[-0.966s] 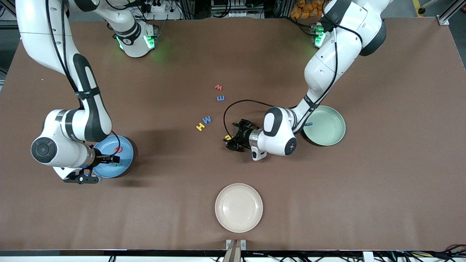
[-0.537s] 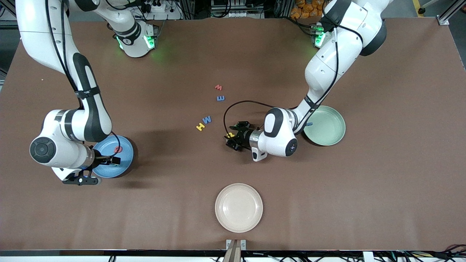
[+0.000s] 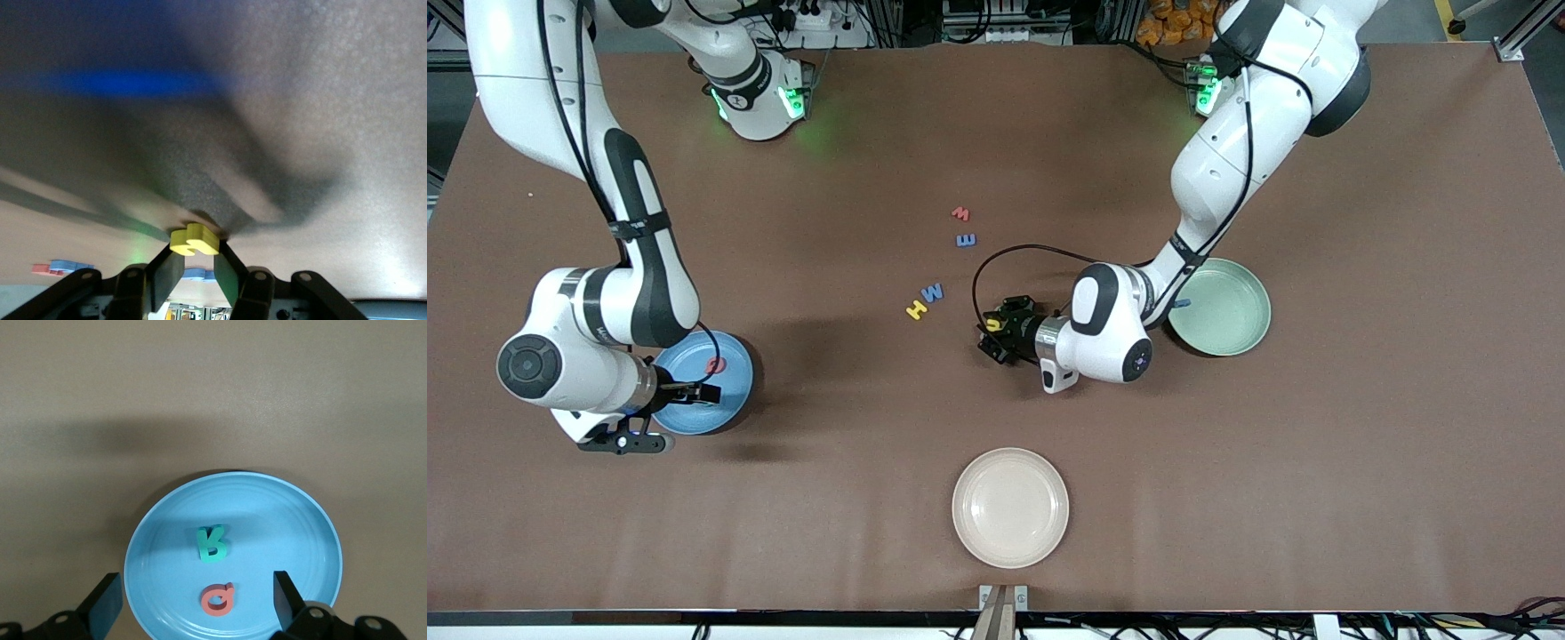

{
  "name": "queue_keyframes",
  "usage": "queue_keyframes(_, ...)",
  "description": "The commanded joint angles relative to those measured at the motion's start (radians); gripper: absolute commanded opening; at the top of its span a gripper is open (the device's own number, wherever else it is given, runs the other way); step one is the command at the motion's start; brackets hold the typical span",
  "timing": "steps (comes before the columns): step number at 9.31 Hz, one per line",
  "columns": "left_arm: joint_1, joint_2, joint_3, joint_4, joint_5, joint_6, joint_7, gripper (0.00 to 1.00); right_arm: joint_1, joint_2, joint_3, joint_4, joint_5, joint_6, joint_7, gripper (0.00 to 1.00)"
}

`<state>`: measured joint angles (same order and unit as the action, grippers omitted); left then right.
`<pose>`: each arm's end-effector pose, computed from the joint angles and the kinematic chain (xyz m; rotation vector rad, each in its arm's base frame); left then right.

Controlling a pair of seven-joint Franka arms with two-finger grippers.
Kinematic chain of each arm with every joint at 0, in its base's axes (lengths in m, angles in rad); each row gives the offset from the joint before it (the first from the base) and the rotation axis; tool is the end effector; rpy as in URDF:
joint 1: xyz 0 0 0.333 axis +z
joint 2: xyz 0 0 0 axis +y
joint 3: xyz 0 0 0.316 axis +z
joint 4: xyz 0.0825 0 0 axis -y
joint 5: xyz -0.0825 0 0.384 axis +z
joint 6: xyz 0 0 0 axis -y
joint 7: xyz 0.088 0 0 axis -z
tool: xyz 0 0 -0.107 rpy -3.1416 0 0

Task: Sort uppercase to blue plate, lowercase to green plate
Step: 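Carry the yellow letter to the green plate with the left gripper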

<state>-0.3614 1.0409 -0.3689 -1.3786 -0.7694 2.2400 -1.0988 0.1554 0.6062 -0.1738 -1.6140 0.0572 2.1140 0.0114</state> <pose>0.5556 -0.4542 0.1124 2.1555 1.2968 -1.0626 0.6802 0.0045 0.2684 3.0852 -0.0558 -0.1495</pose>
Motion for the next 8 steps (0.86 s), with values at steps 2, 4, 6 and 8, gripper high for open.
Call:
queue_keyframes(2,-0.034,0.019,0.031,0.013,-0.018,0.023,-0.009,0.07,-0.002,-0.013,0.008,-0.001,0.006,-0.009,0.005,1.00)
queue_keyframes(4,-0.034,0.013,0.031,0.013,-0.018,0.021,-0.009,0.05,0.006,-0.013,0.010,-0.001,0.006,-0.009,0.012,1.00)
queue_keyframes(6,-0.034,-0.016,0.031,0.013,-0.002,-0.011,-0.030,0.05,0.009,-0.013,0.010,0.000,0.007,-0.009,0.013,1.00)
queue_keyframes(8,-0.025,-0.038,0.028,0.015,0.015,-0.045,-0.038,0.04,0.010,-0.011,0.010,0.000,0.007,-0.009,0.013,1.00)
